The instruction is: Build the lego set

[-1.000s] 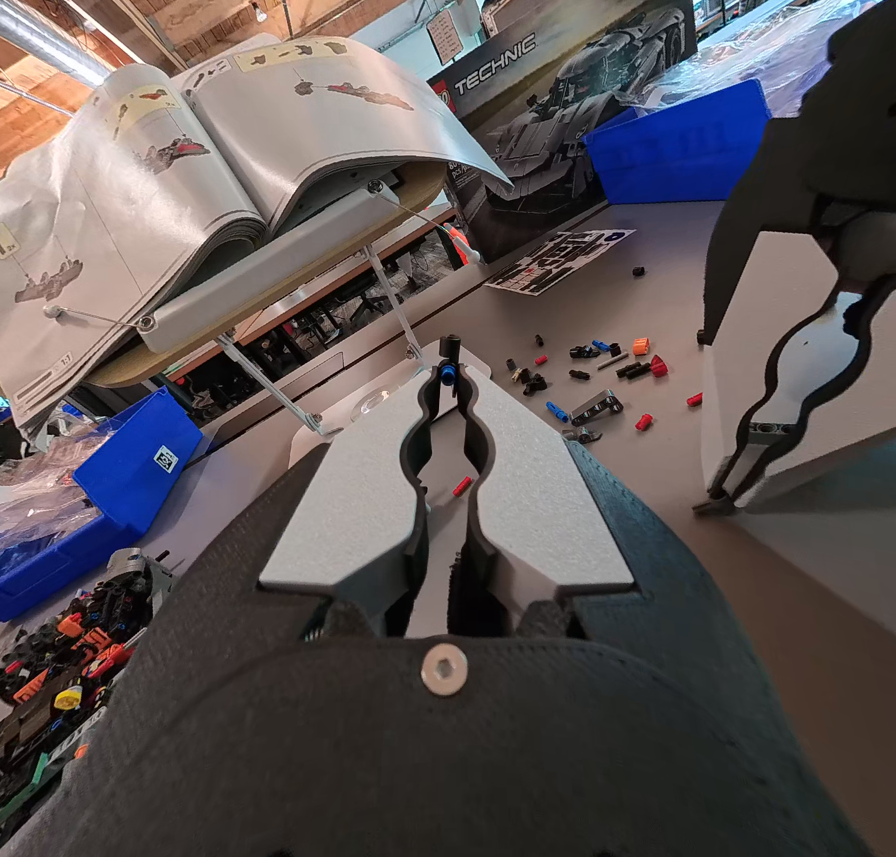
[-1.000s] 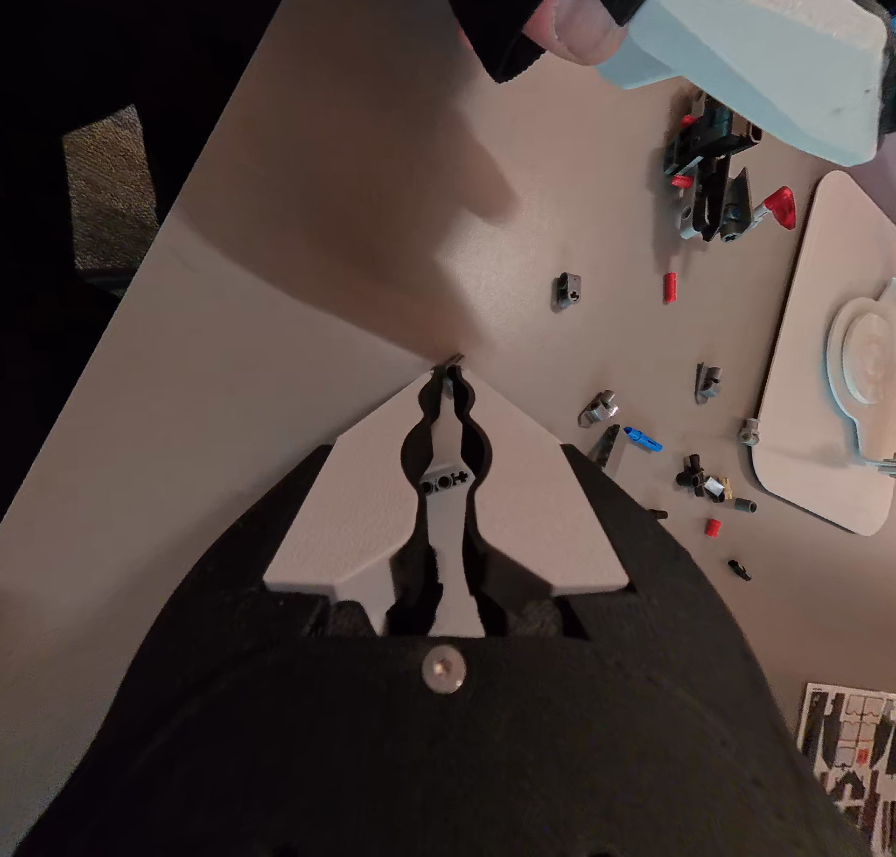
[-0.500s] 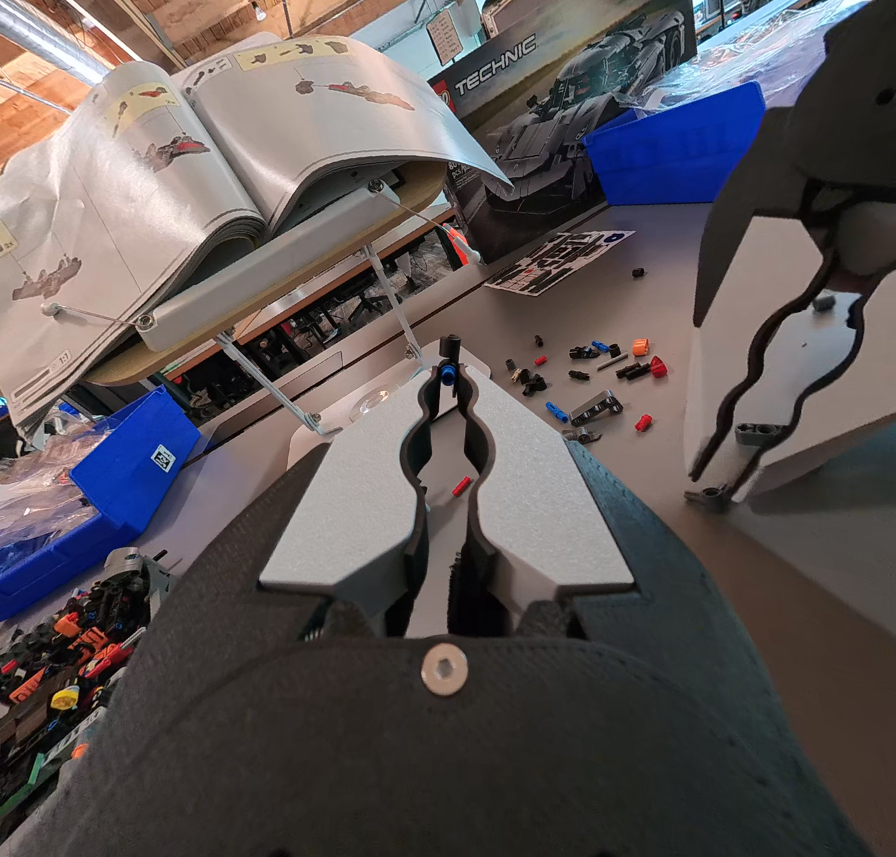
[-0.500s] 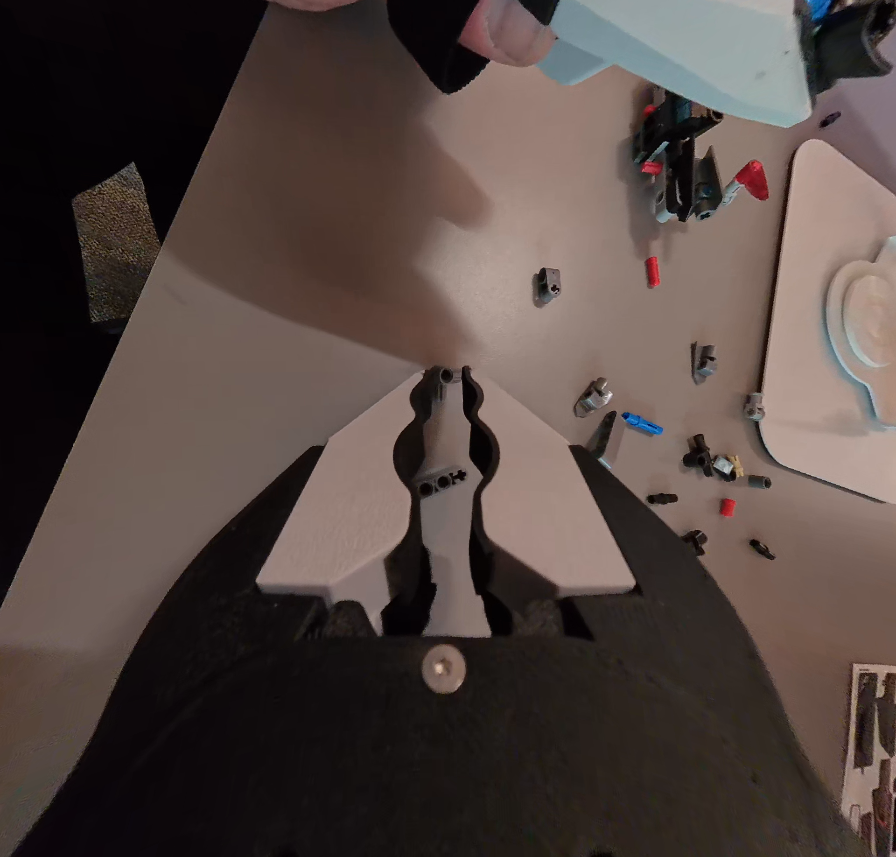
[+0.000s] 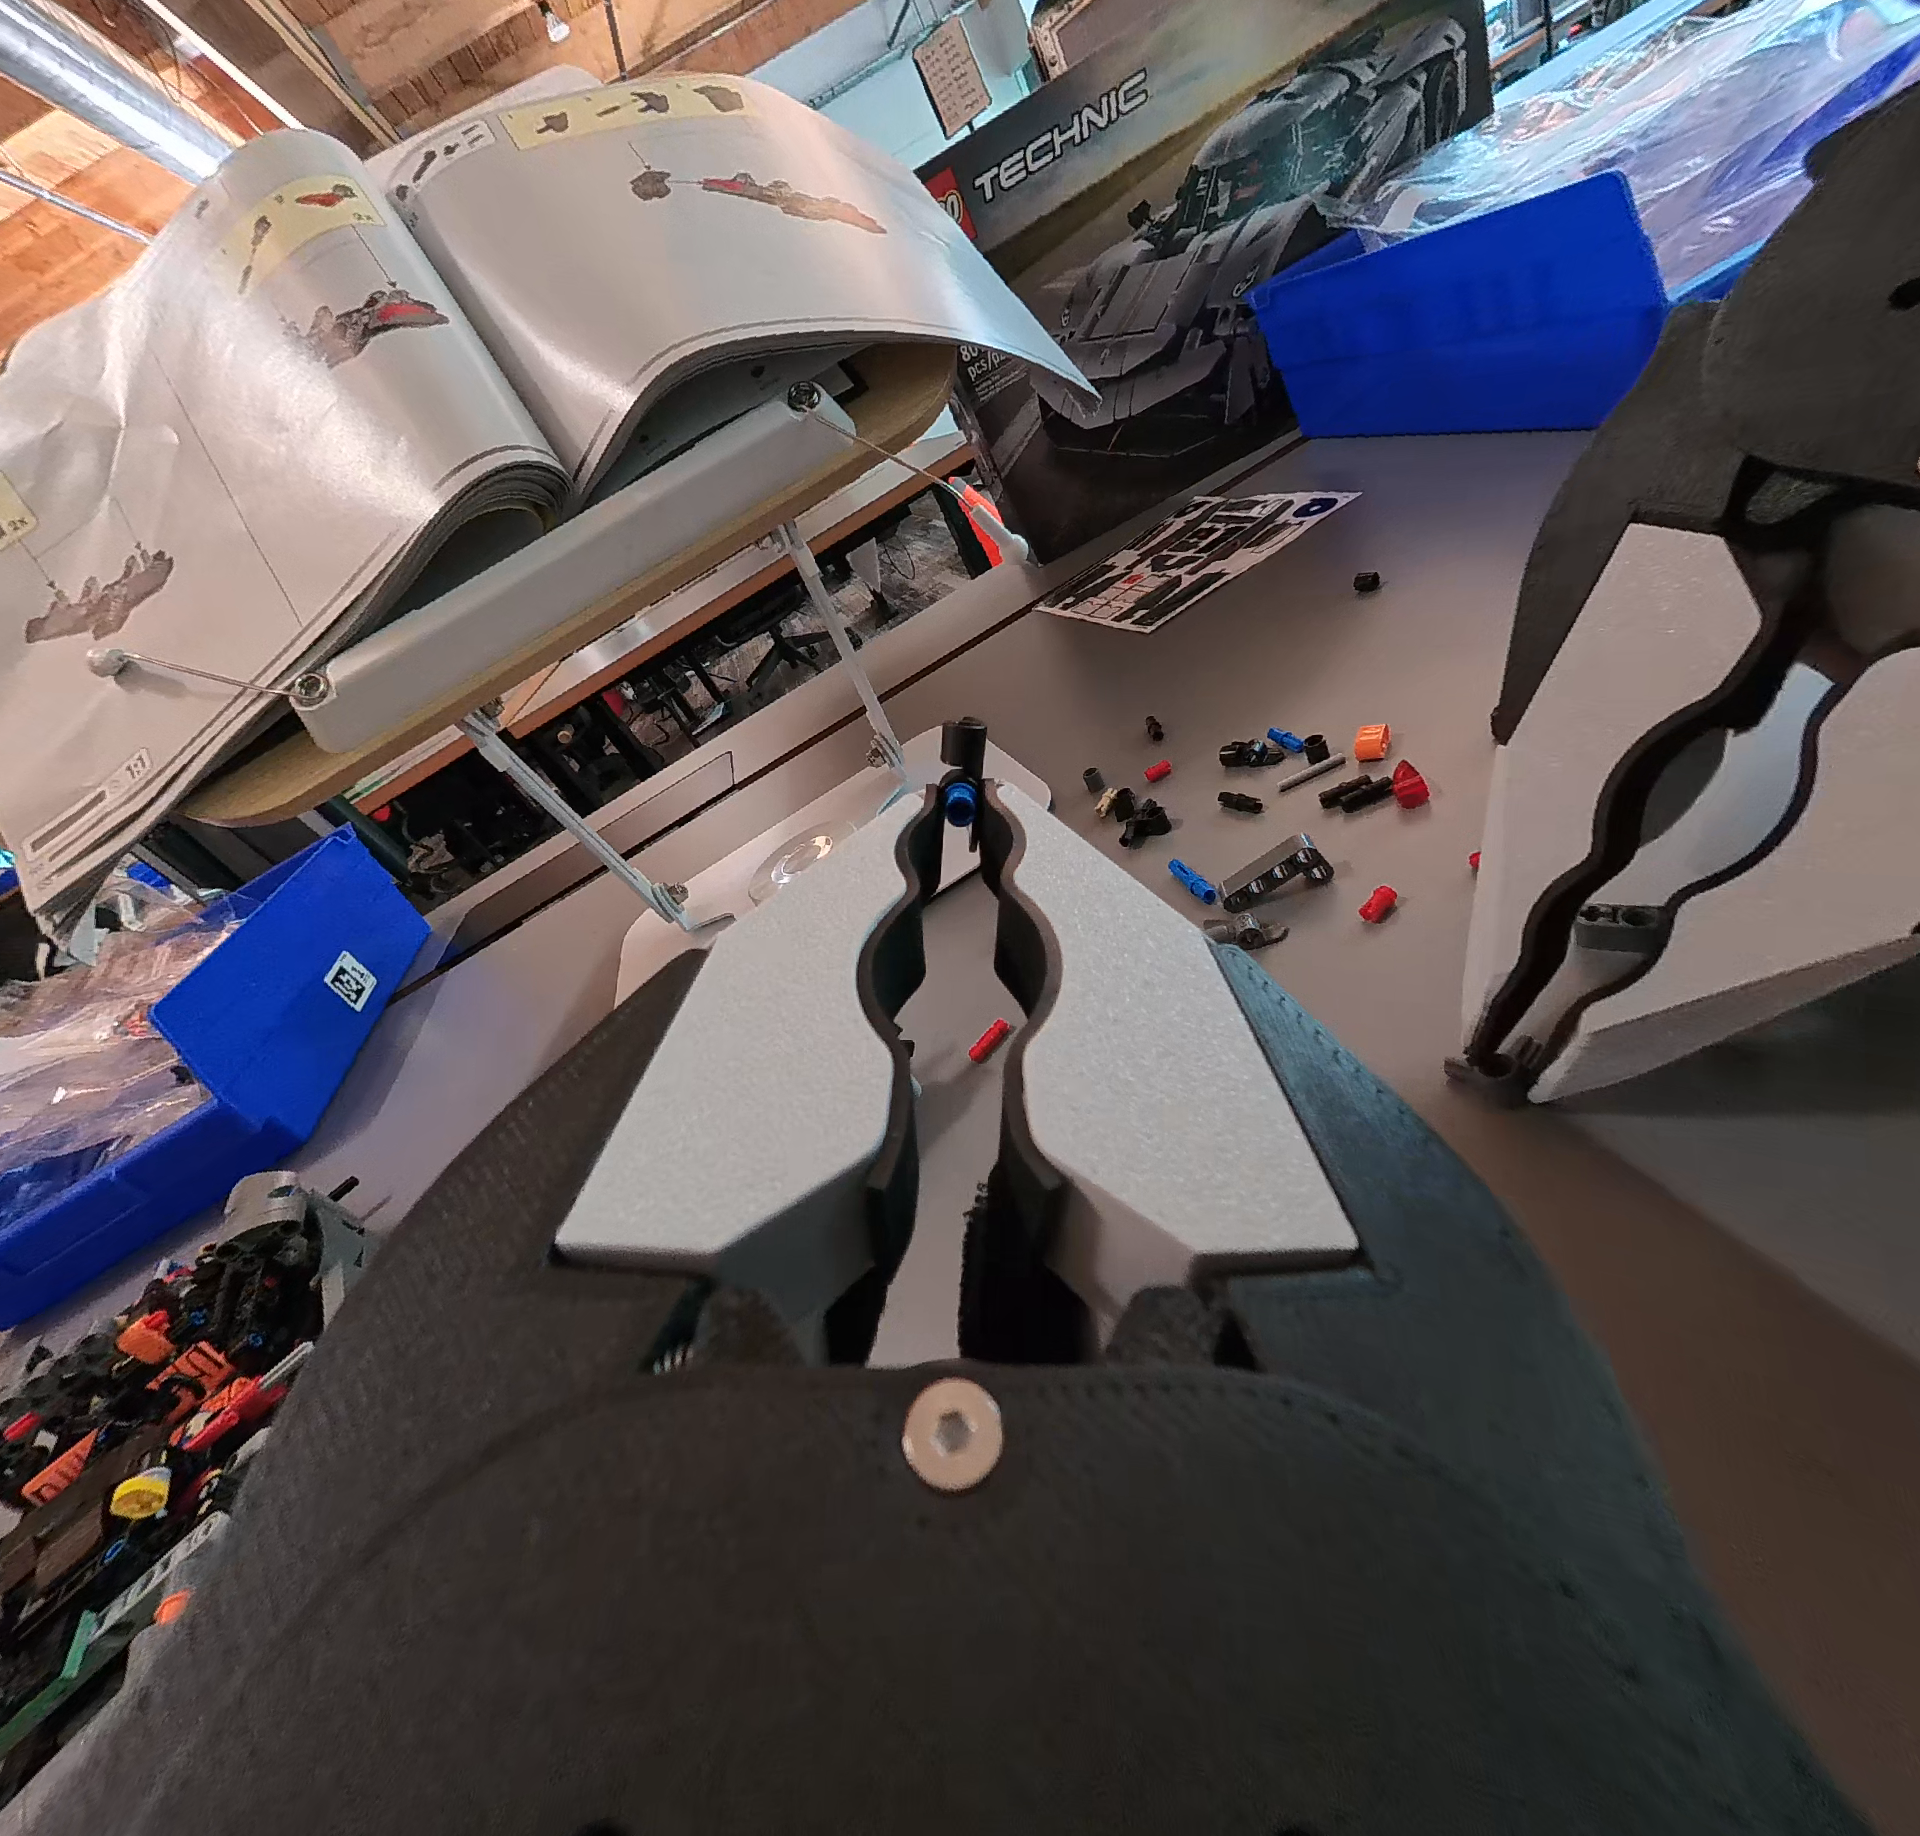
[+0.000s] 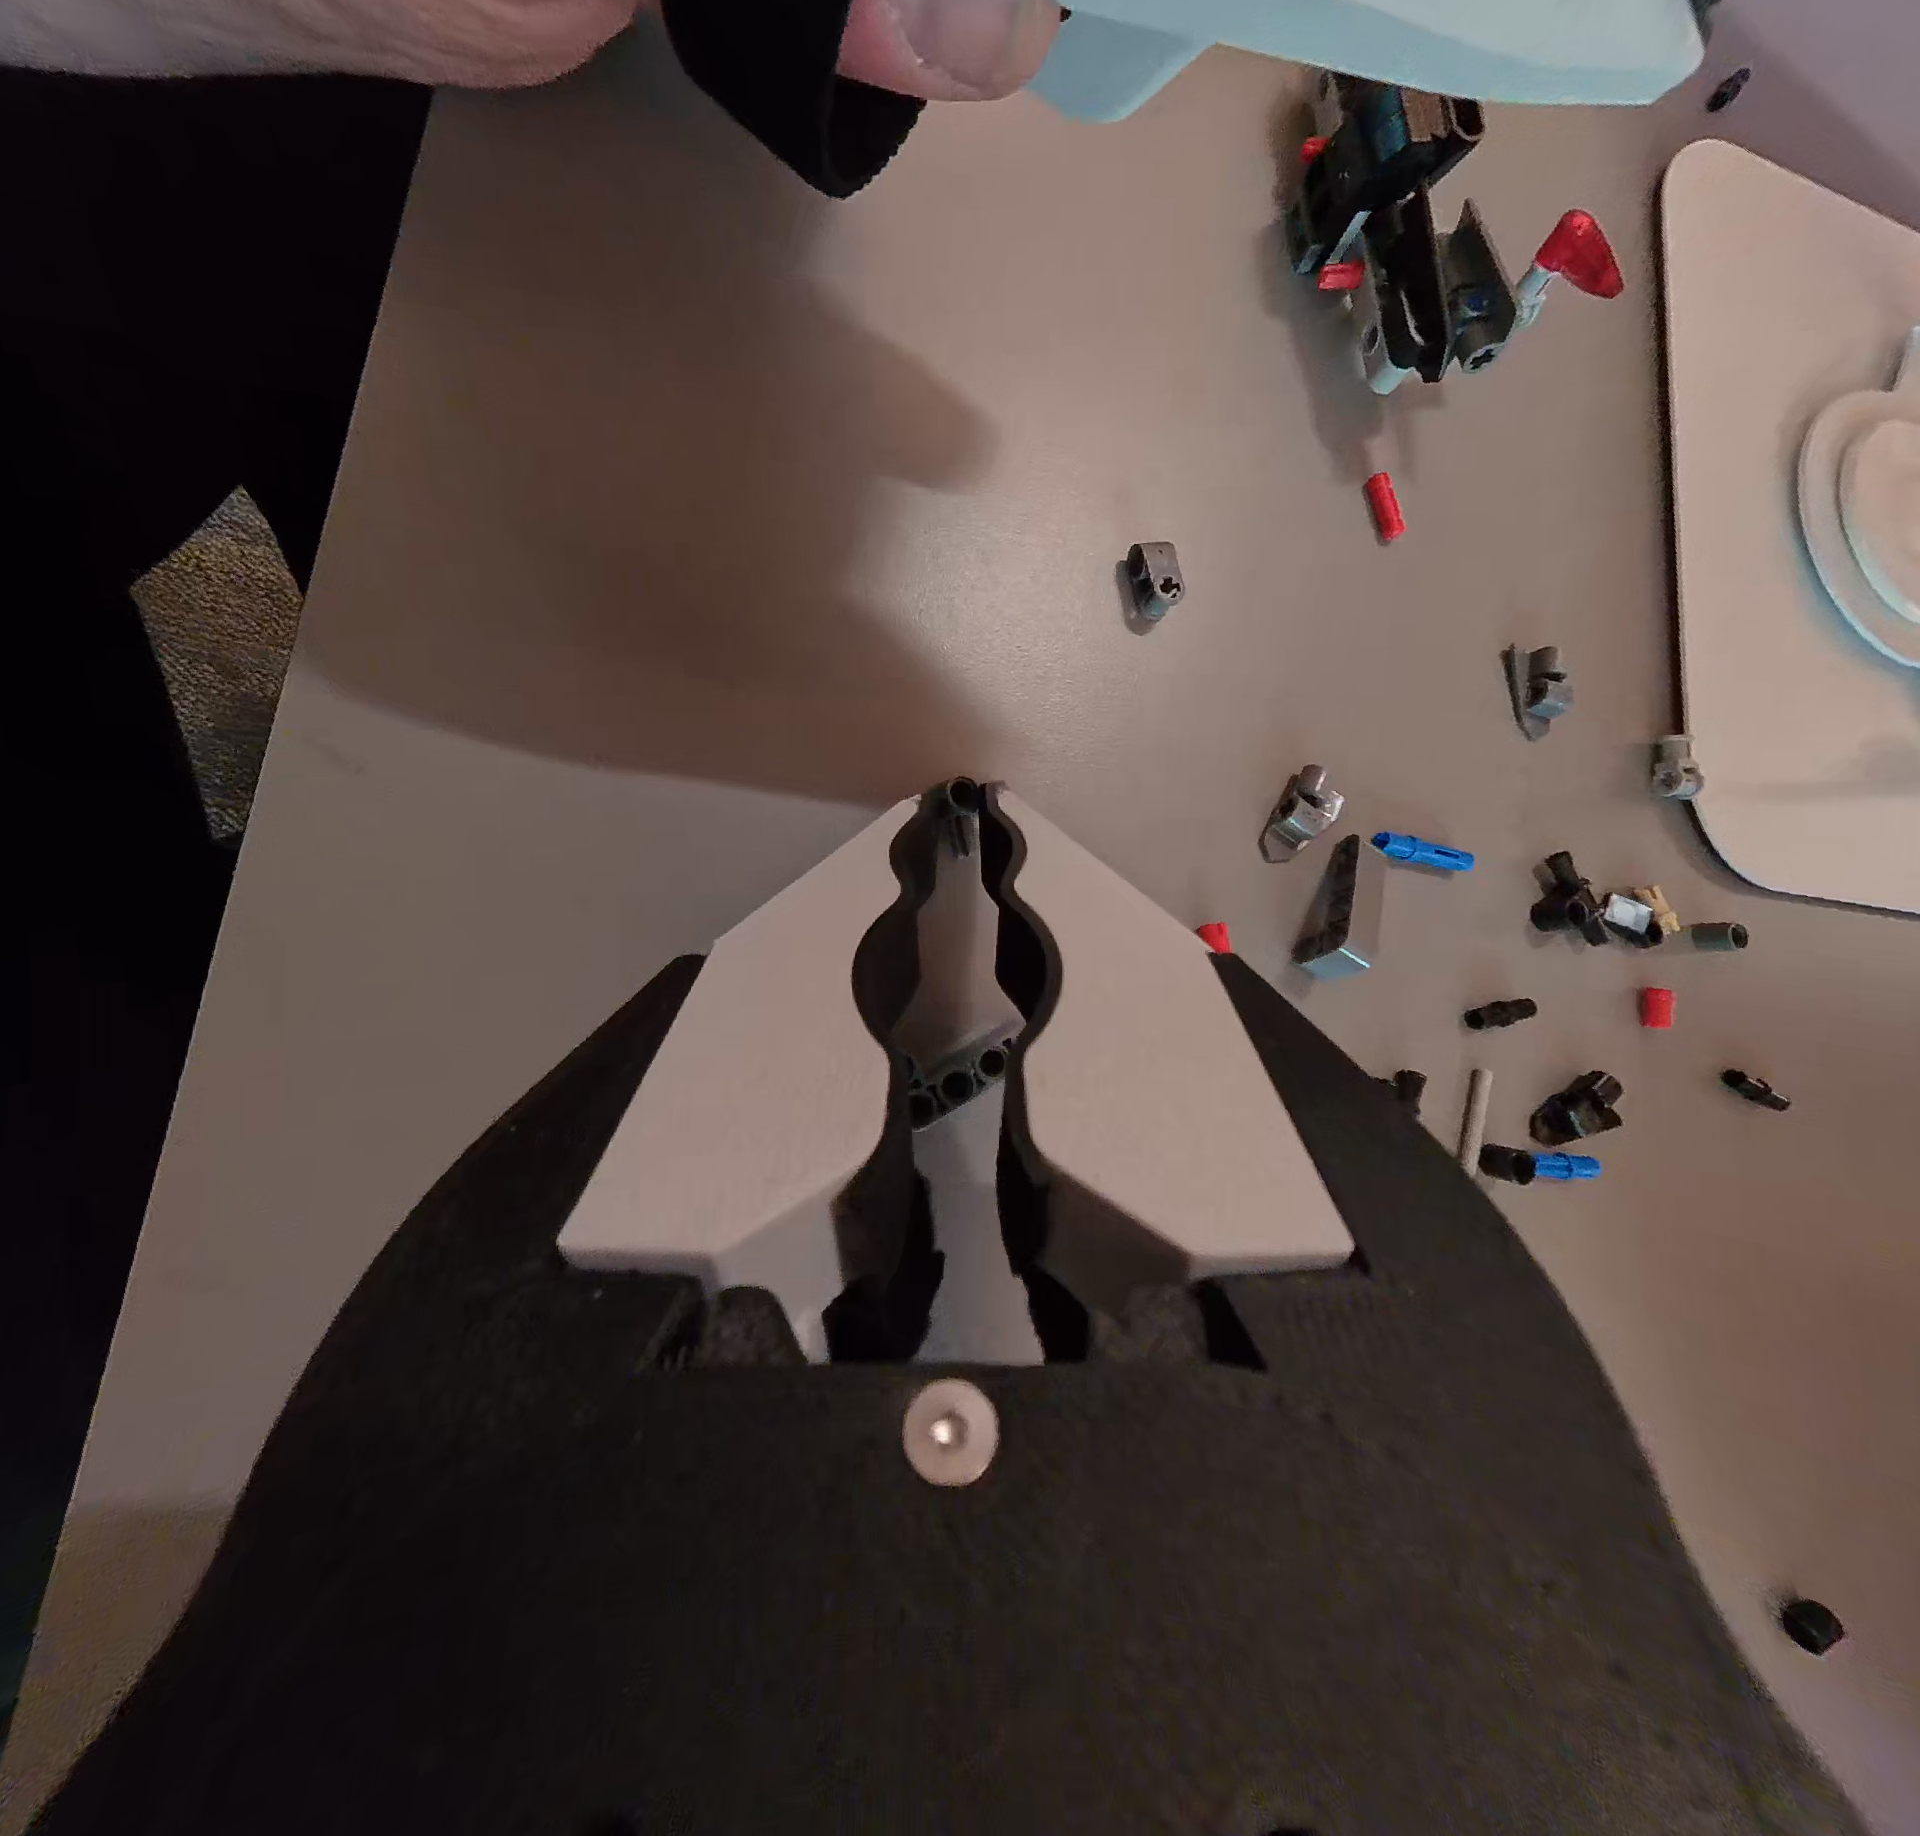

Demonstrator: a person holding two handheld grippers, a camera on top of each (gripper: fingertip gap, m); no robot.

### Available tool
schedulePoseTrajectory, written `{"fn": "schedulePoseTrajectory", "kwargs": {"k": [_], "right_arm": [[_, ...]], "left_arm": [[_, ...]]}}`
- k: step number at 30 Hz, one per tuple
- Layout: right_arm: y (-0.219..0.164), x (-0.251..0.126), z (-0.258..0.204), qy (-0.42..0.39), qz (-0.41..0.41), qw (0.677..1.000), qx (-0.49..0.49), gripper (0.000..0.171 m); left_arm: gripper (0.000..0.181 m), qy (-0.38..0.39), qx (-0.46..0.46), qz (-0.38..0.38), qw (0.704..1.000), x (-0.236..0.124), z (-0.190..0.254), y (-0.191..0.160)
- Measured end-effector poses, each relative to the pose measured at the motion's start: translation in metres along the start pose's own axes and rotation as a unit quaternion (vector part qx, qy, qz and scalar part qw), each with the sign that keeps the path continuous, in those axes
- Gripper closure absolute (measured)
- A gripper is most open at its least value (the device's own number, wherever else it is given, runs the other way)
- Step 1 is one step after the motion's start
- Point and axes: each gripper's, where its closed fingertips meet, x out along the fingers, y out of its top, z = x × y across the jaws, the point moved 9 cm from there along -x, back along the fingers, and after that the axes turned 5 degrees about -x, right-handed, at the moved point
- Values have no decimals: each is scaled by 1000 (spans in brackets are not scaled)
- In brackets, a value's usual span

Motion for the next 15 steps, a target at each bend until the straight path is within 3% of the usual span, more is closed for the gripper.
{"fn": "schedulePoseTrajectory", "kwargs": {"k": [7, 12, 15], "right_arm": [[-4, -6, 9, 23, 34, 998, 44, 166], [-6, -20, 23, 49, 111, 985, 119, 166], [-5, -33, 35, 84, 197, 958, 192, 166]], "left_arm": [[177, 0, -1, 0, 1000, 0, 0, 0], [177, -2, 1, -1, 1000, 1, 1, 0], [177, -7, 10, 0, 1000, 1, 4, 1]]}}
